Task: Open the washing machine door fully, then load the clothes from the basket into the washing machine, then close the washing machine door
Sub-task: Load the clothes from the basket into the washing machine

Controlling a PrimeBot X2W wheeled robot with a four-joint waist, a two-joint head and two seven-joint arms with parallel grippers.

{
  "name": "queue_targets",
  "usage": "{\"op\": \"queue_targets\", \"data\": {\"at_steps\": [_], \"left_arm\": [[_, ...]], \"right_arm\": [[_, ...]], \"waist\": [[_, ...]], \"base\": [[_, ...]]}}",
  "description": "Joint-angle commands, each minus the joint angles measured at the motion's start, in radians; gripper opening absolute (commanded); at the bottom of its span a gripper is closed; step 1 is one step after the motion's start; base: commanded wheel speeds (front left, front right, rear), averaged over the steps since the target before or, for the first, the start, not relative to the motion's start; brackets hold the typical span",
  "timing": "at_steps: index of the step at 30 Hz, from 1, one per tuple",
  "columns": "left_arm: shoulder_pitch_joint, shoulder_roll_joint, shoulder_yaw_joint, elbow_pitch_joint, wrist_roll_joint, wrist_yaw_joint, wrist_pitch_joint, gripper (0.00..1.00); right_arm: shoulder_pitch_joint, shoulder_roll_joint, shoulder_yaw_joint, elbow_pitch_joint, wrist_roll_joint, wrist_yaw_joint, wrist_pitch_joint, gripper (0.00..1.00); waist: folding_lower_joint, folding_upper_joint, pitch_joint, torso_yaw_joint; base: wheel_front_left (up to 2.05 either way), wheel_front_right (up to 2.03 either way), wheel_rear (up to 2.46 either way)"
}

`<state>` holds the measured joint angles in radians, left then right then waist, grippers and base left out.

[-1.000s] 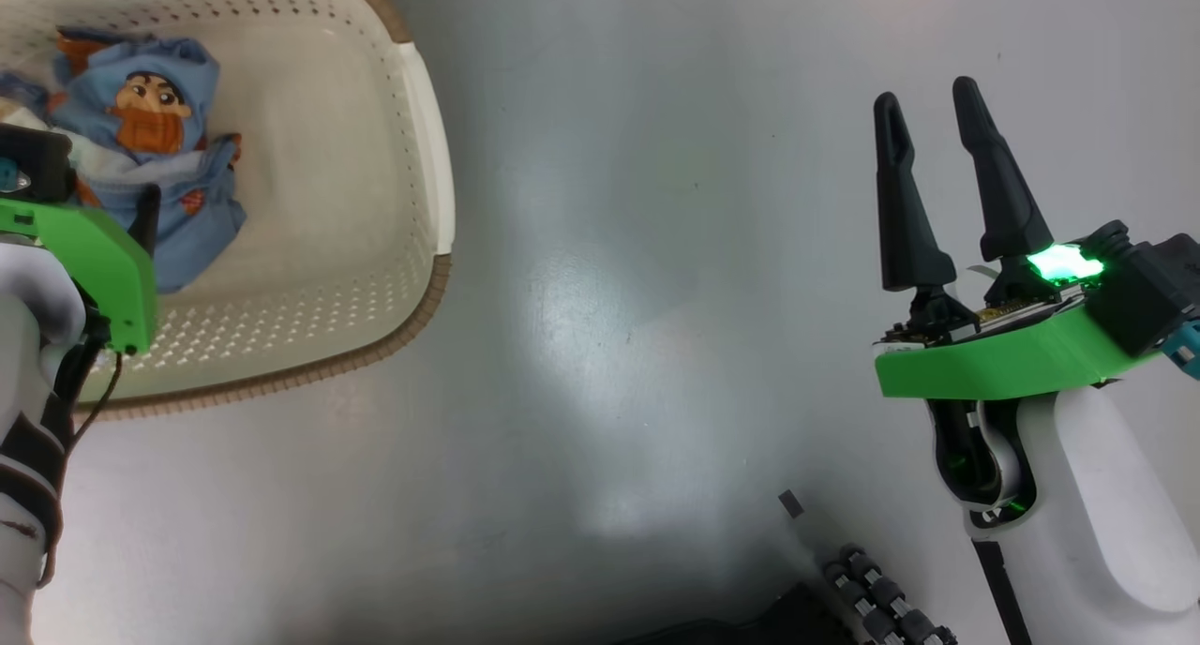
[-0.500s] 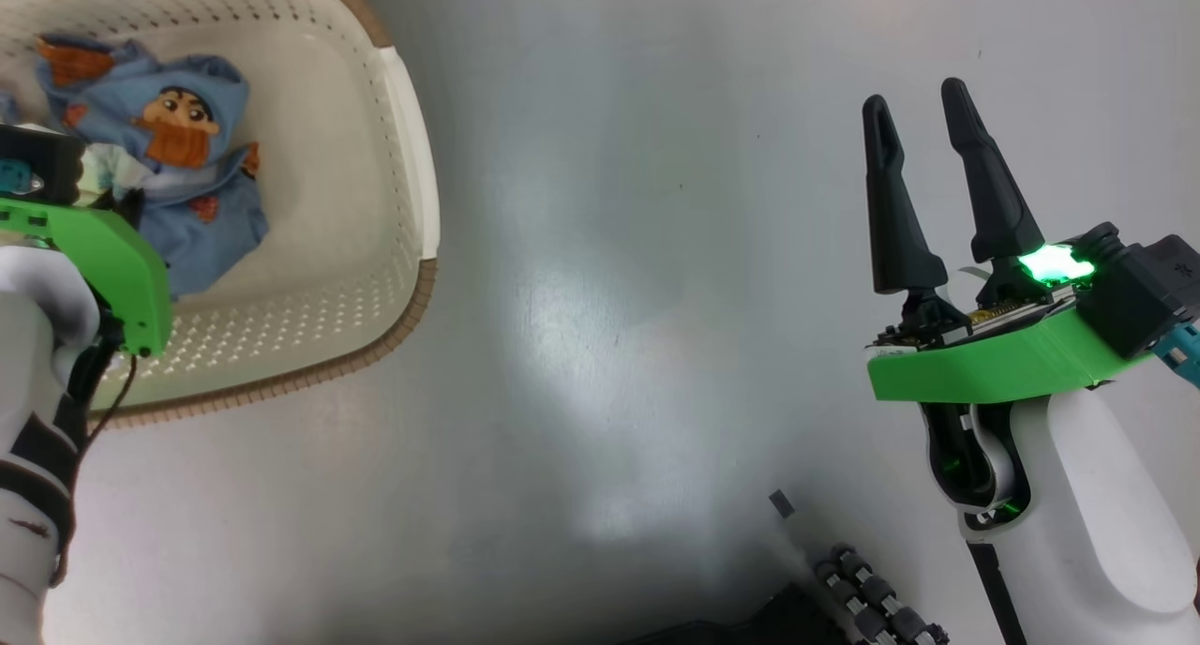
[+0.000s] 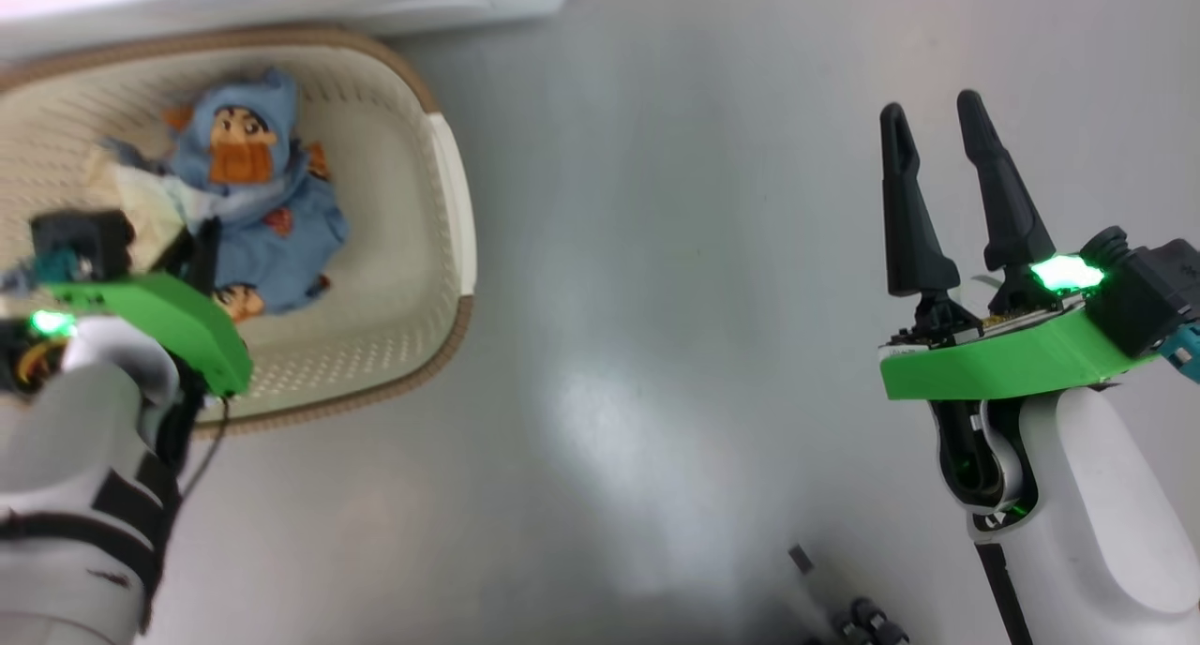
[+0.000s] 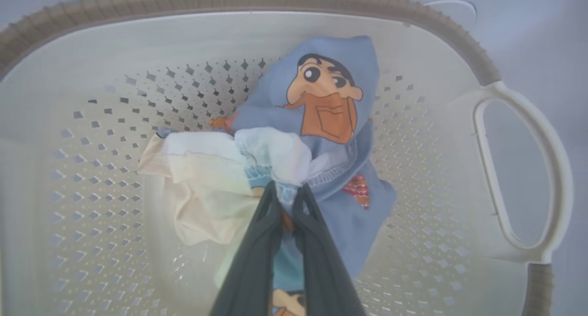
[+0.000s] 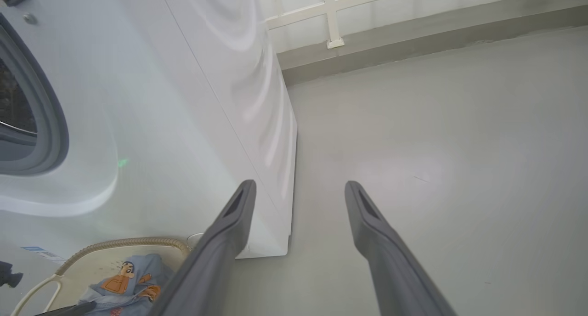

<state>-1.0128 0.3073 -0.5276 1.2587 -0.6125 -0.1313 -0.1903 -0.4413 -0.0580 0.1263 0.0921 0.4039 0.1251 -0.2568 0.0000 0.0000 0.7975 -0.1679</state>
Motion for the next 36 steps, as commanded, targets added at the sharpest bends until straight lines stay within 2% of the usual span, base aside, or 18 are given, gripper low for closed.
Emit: {"op": "queue_targets", "data": {"at_steps": [1,9,14,24,36], "left_arm": [[0.049,0.034,0.021,-0.019,-0.021,0.001,-0.027,0.0],[0.164,0.009,0.023,-0.084,-0.078,0.001,-0.07,0.0],[0.243,0.012,0.072,-0.17,-0.072,0.001,-0.071,0.0],[0.424,-0.008,0.216,-0.341,0.023,0.001,-0.071,0.0],[0.621,-0.046,0.403,-0.614,0.177,0.001,-0.071,0.0]], "right_arm": [[0.046,0.005,0.013,-0.011,-0.001,0.006,-0.005,1.0],[0.104,-0.02,-0.006,0.036,0.004,0.006,-0.005,1.0],[0.147,-0.032,-0.021,0.058,0.01,0.006,-0.005,1.0],[0.24,-0.06,-0.03,0.08,0.024,0.006,-0.005,1.0],[0.326,-0.082,-0.066,0.087,0.033,0.006,-0.005,1.0]], "waist": [[0.0,0.0,-0.085,0.034],[0.0,0.0,-0.246,0.078],[0.0,0.0,-0.343,0.106],[0.0,0.0,-0.511,0.138],[0.0,0.0,-0.627,0.154]], "base": [[0.0,0.0,0.0],[0.0,0.0,0.0],[0.0,0.0,0.0],[0.0,0.0,0.0],[0.0,0.0,0.0]]}}
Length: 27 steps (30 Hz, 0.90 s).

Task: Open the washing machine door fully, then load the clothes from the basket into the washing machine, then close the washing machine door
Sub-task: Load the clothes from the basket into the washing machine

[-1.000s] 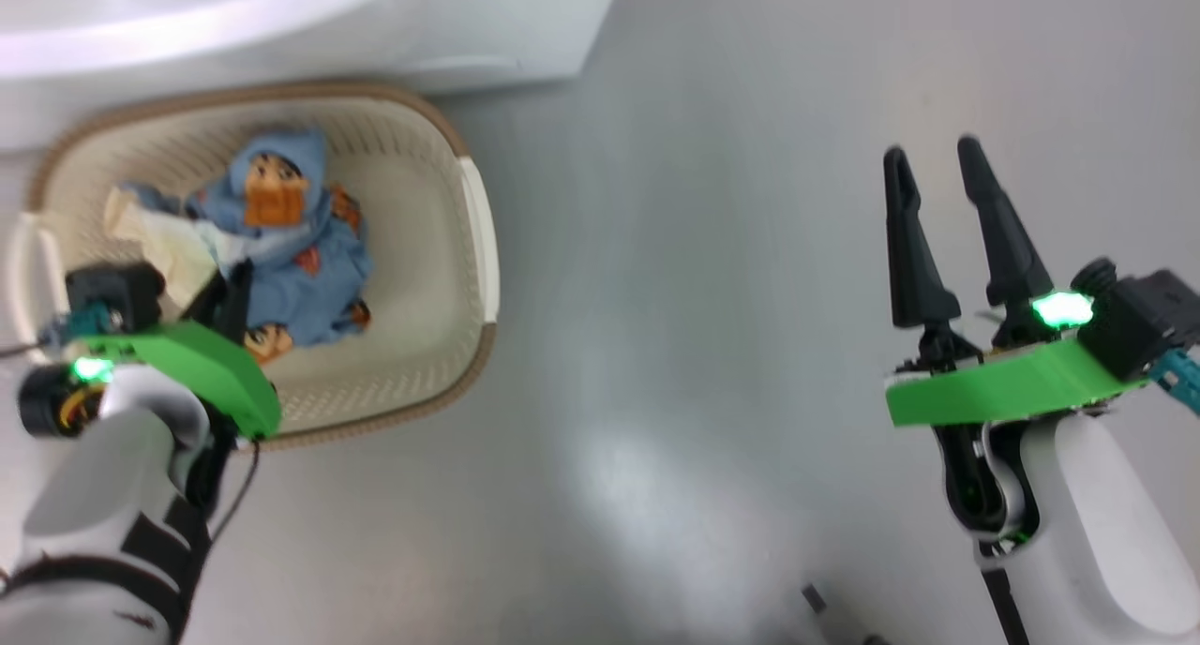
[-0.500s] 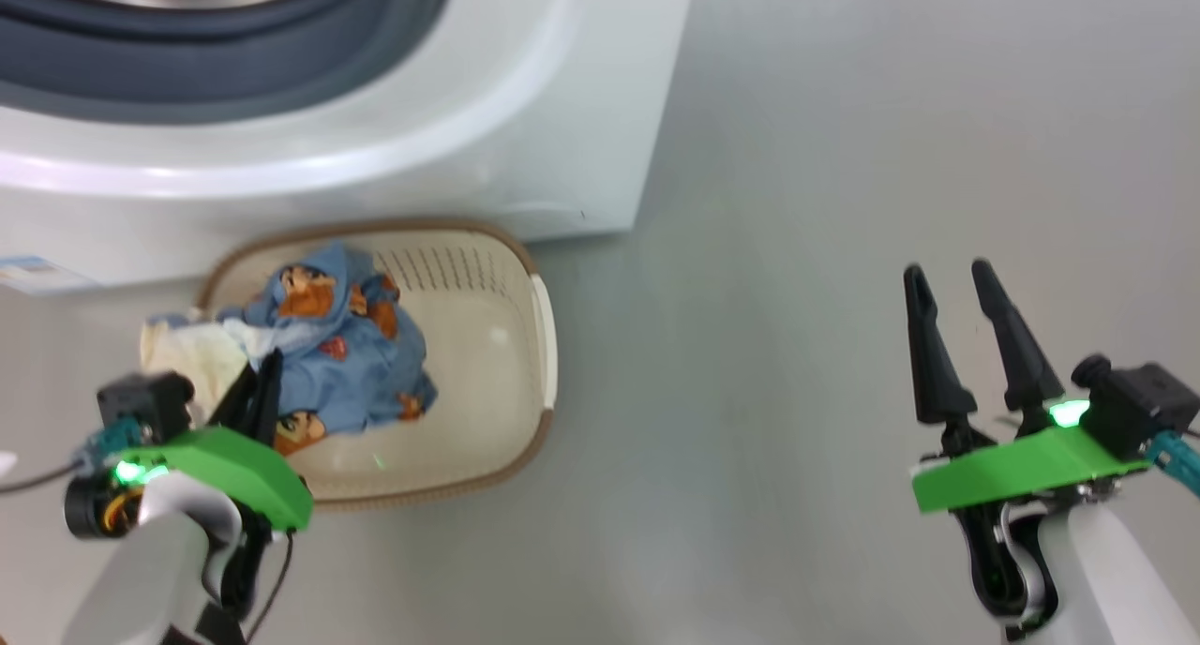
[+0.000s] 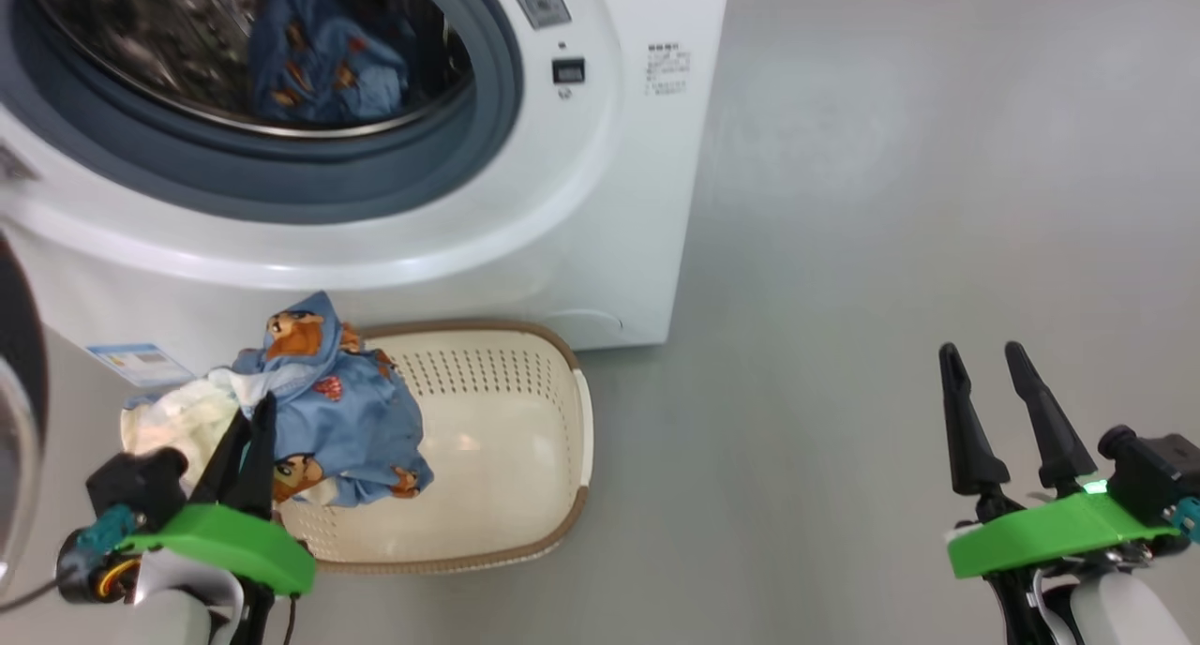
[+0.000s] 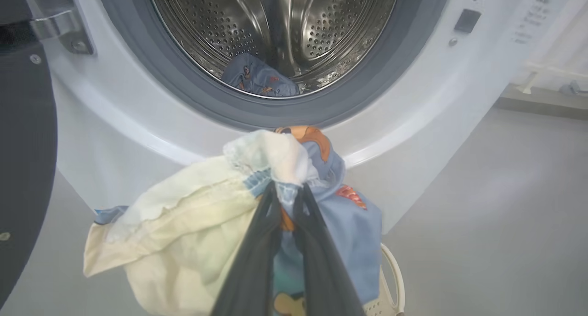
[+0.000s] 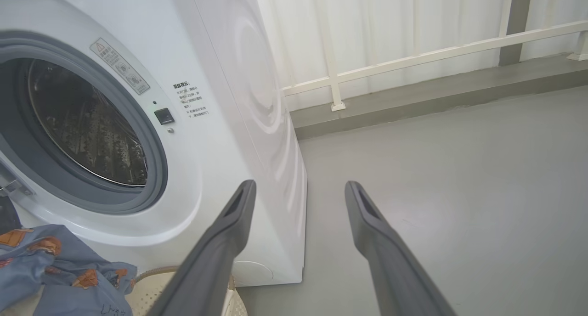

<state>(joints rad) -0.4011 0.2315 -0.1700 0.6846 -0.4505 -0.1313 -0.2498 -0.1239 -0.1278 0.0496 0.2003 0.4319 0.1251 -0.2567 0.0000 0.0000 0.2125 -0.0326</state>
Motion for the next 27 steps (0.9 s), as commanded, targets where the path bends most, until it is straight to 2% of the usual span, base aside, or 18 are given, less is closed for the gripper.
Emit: {"op": "queue_targets", "data": {"at_steps": [1,7,14,27], "left_arm": [[0.009,0.029,0.045,-0.04,0.015,0.001,-0.012,0.0],[0.127,-0.007,0.142,-0.218,0.078,0.001,-0.012,0.0],[0.252,-0.053,0.198,-0.378,0.122,0.001,-0.012,0.0],[0.401,-0.114,0.248,-0.518,0.178,0.001,-0.012,0.0]], "right_arm": [[0.009,-0.013,0.01,-0.021,0.005,0.006,-0.005,1.0],[0.049,-0.017,-0.002,-0.016,0.007,0.006,-0.005,1.0],[0.087,-0.021,-0.018,-0.021,0.008,0.006,-0.005,1.0],[0.143,-0.032,-0.041,-0.029,0.009,0.006,-0.005,1.0]], "waist": [[0.0,0.0,-0.042,0.018],[0.0,0.0,-0.094,0.032],[0.0,0.0,-0.122,0.047],[0.0,0.0,-0.142,0.069]], "base": [[0.0,0.0,0.0],[0.0,0.0,0.0],[0.0,0.0,0.0],[0.0,0.0,0.0]]}}
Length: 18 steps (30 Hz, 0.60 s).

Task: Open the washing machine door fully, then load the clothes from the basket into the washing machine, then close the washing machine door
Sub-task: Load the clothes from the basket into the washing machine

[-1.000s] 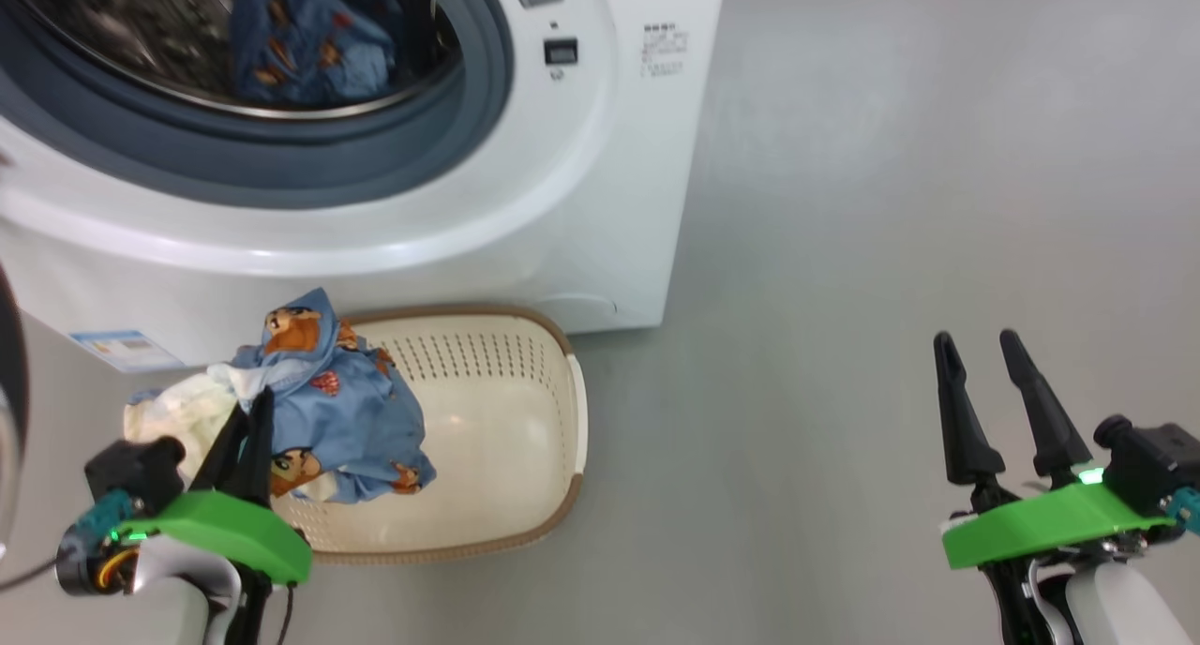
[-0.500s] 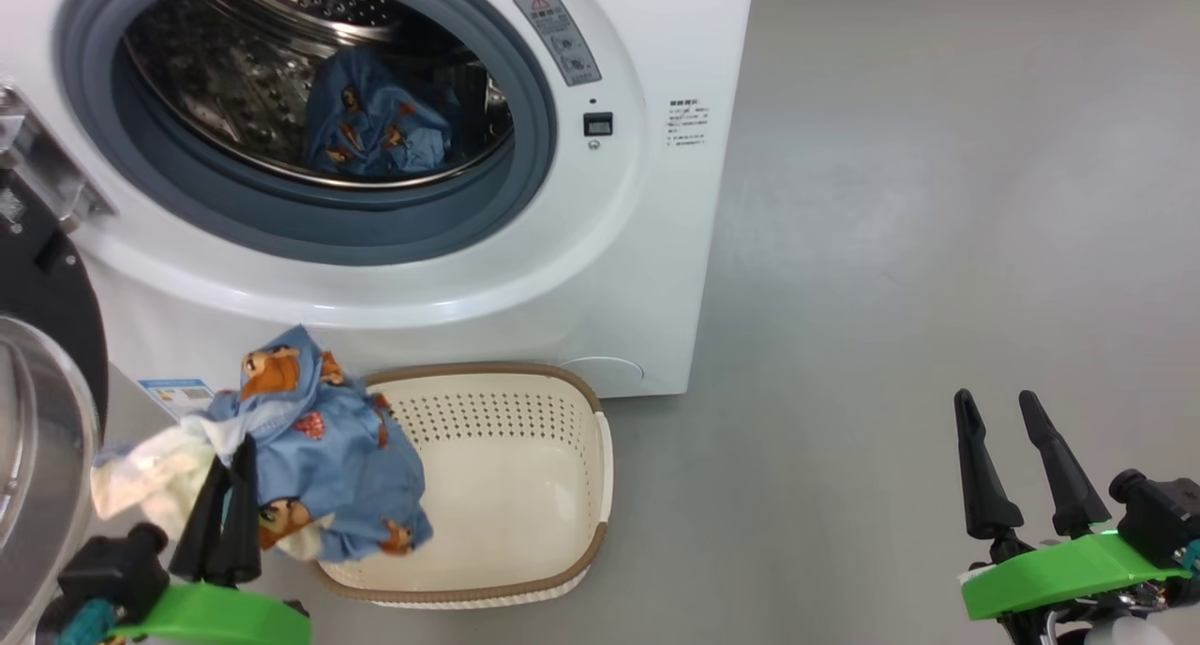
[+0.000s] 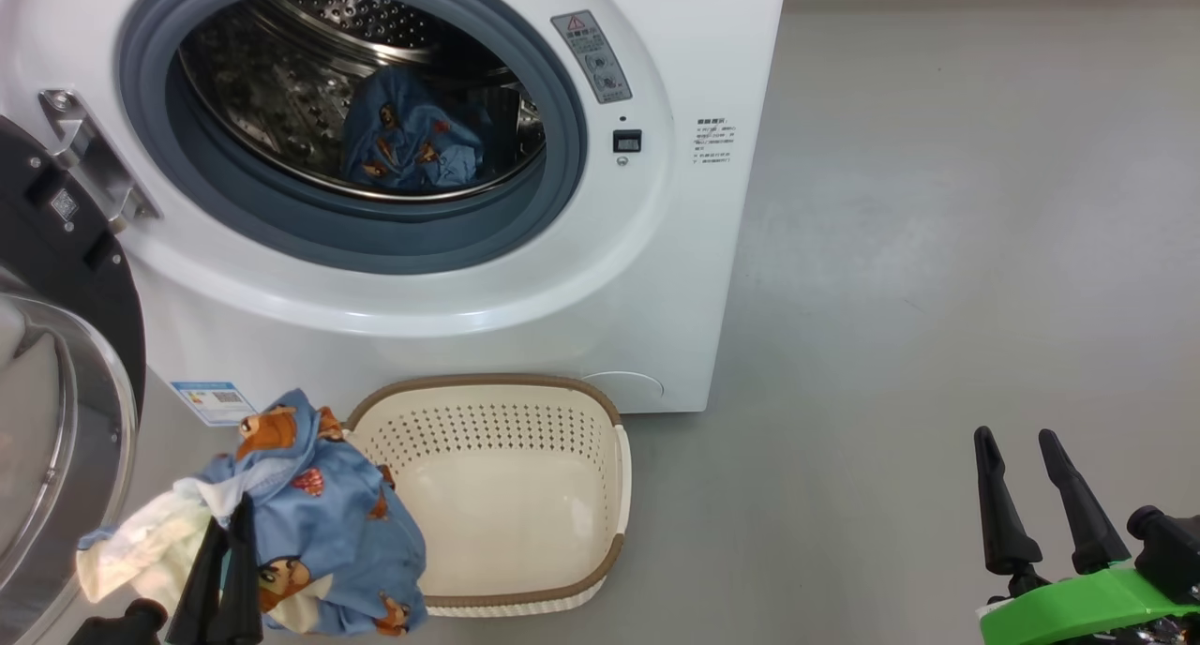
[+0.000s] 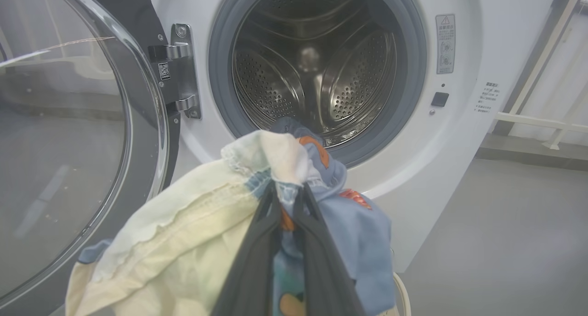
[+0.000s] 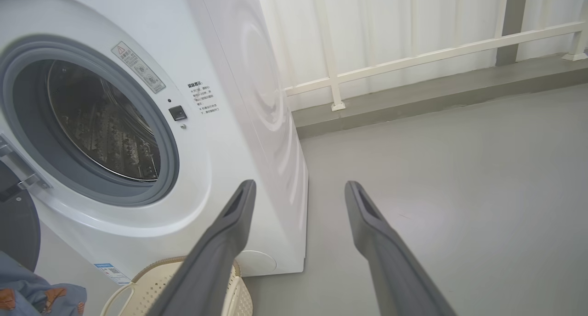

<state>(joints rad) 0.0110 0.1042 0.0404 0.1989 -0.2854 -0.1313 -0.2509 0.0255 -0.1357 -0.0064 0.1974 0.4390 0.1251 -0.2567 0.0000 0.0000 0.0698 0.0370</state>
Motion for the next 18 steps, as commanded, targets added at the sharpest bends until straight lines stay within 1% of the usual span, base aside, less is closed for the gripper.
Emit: {"op": "queue_targets", "data": {"at_steps": [1,7,18], "left_arm": [[-0.007,0.01,0.042,-0.039,0.015,0.001,-0.011,0.0],[-0.003,-0.004,0.05,-0.057,0.02,0.001,-0.011,0.0],[-0.067,-0.01,0.055,-0.055,0.014,0.001,-0.011,0.0]], "right_arm": [[-0.007,-0.023,0.014,-0.027,0.002,0.006,-0.005,1.0],[-0.008,-0.02,0.009,-0.034,0.0,0.006,-0.005,1.0],[-0.041,-0.012,-0.001,-0.048,-0.007,0.006,-0.005,1.0]], "waist": [[0.0,0.0,0.003,-0.001],[0.0,0.0,0.021,-0.004],[0.0,0.0,0.103,-0.01]], "base": [[0.0,0.0,0.0],[0.0,0.0,0.0],[0.0,0.0,0.0]]}}
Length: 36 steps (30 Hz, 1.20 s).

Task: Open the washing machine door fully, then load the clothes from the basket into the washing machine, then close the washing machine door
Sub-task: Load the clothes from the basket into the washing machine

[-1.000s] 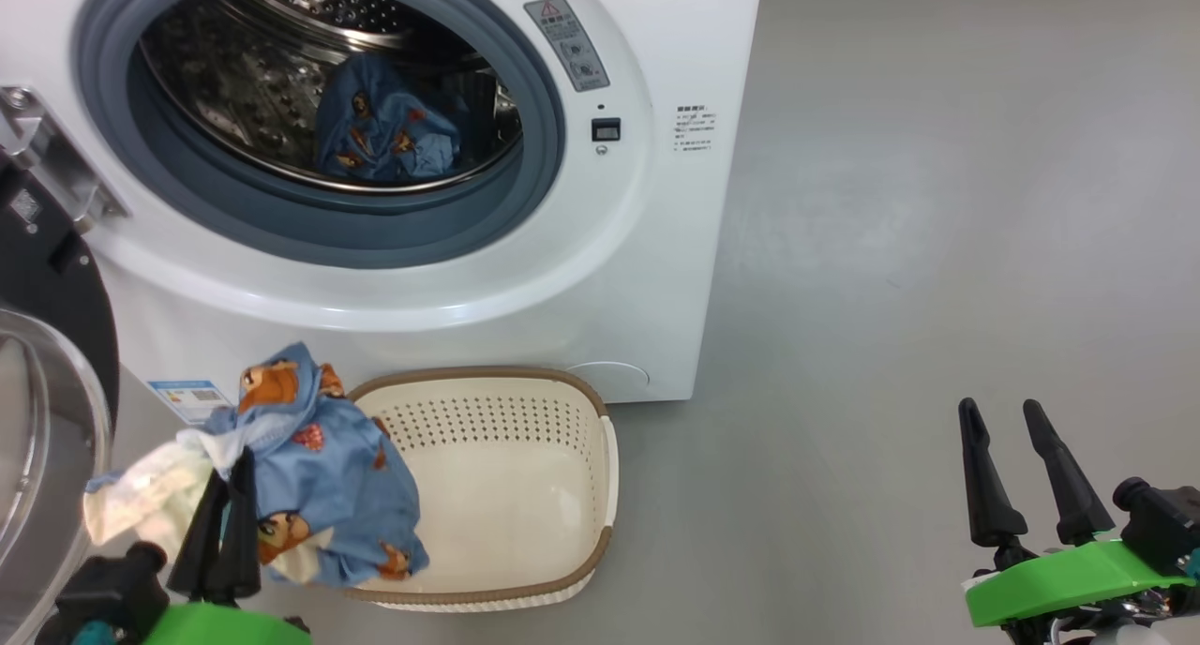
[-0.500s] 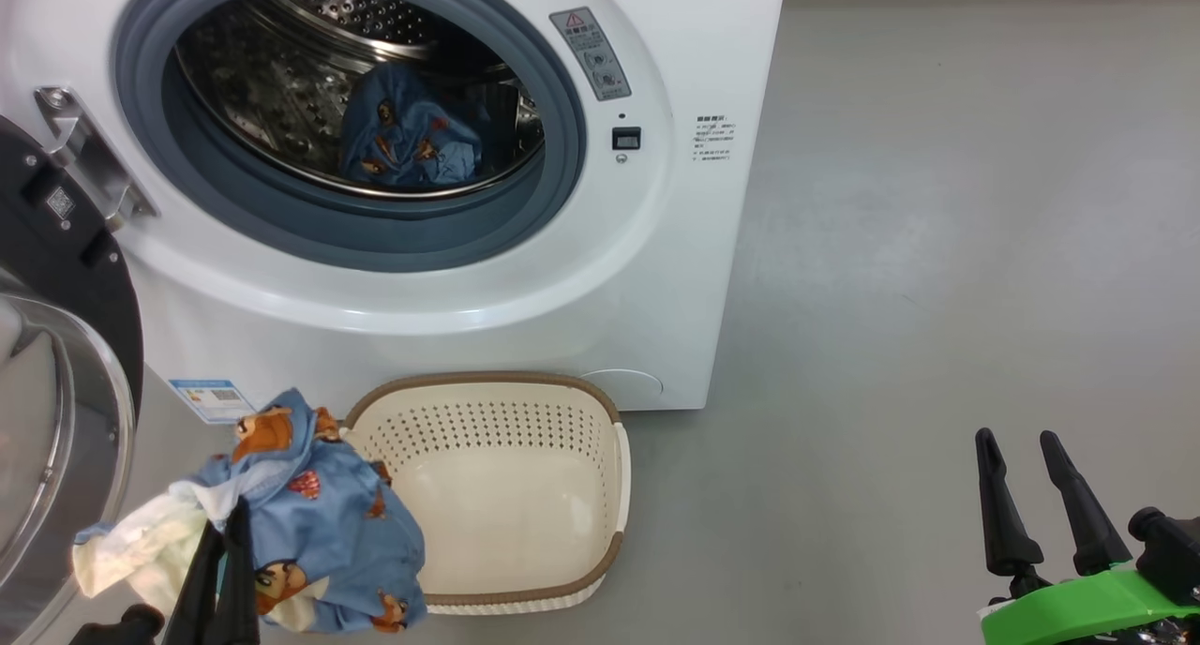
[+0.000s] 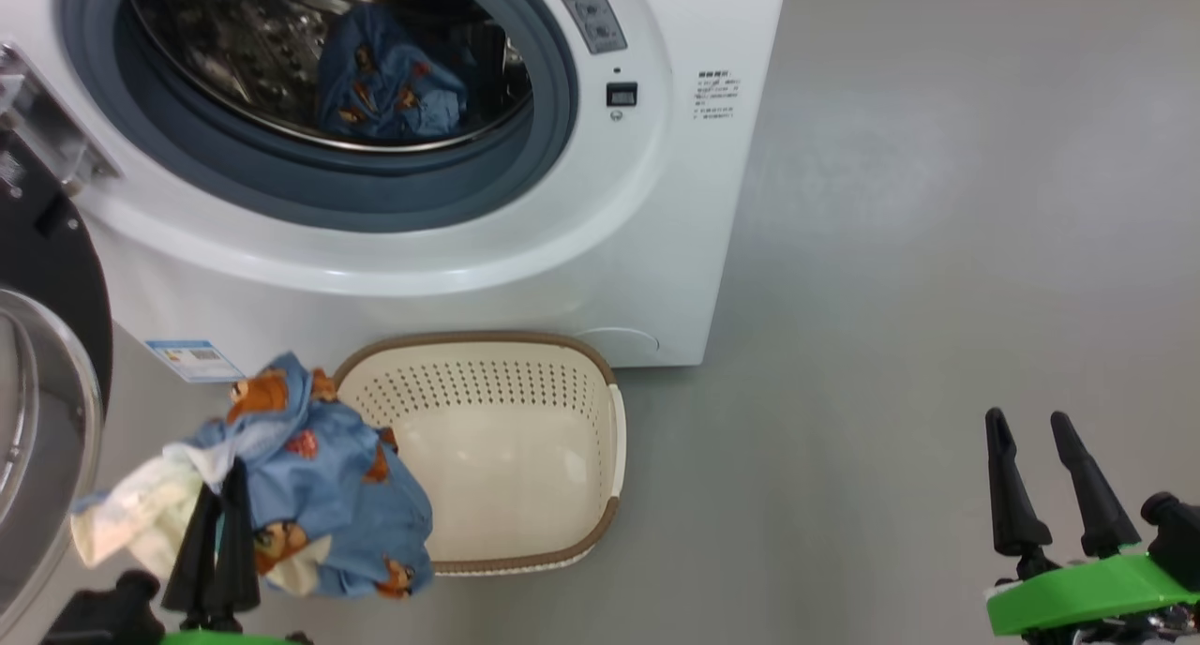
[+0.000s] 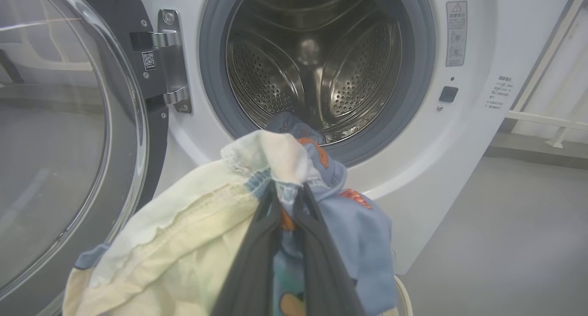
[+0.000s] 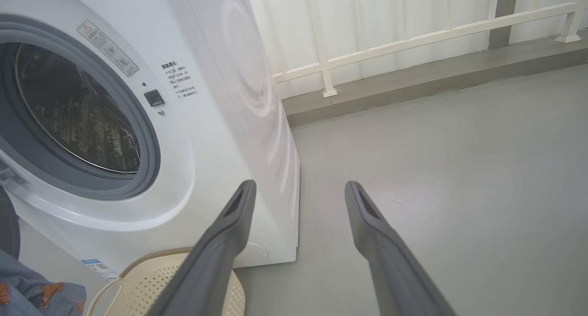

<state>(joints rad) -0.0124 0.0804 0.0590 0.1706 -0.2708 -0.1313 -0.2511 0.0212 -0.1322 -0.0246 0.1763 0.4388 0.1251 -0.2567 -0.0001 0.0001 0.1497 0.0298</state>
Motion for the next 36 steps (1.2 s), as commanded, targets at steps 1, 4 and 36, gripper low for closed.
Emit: {"op": "queue_targets", "data": {"at_steps": [1,4,36], "left_arm": [[-0.055,0.014,0.036,-0.025,-0.001,0.001,-0.011,0.0],[-0.099,0.014,0.038,-0.017,-0.006,0.001,-0.011,0.0],[-1.062,0.193,0.021,0.546,0.016,0.001,-0.011,0.0]], "right_arm": [[-0.042,-0.014,0.017,-0.028,-0.008,0.006,-0.005,1.0],[-0.06,-0.008,0.018,-0.03,-0.011,0.006,-0.005,1.0],[-0.293,0.071,0.066,-0.047,-0.007,0.006,-0.005,1.0]], "waist": [[0.0001,-0.0001,0.034,-0.004],[0.0001,-0.0001,0.07,-0.007],[0.0001,-0.0001,0.412,-0.184]], "base": [[0.0,0.0,0.0],[0.0,0.0,0.0],[0.0,0.0,0.0]]}}
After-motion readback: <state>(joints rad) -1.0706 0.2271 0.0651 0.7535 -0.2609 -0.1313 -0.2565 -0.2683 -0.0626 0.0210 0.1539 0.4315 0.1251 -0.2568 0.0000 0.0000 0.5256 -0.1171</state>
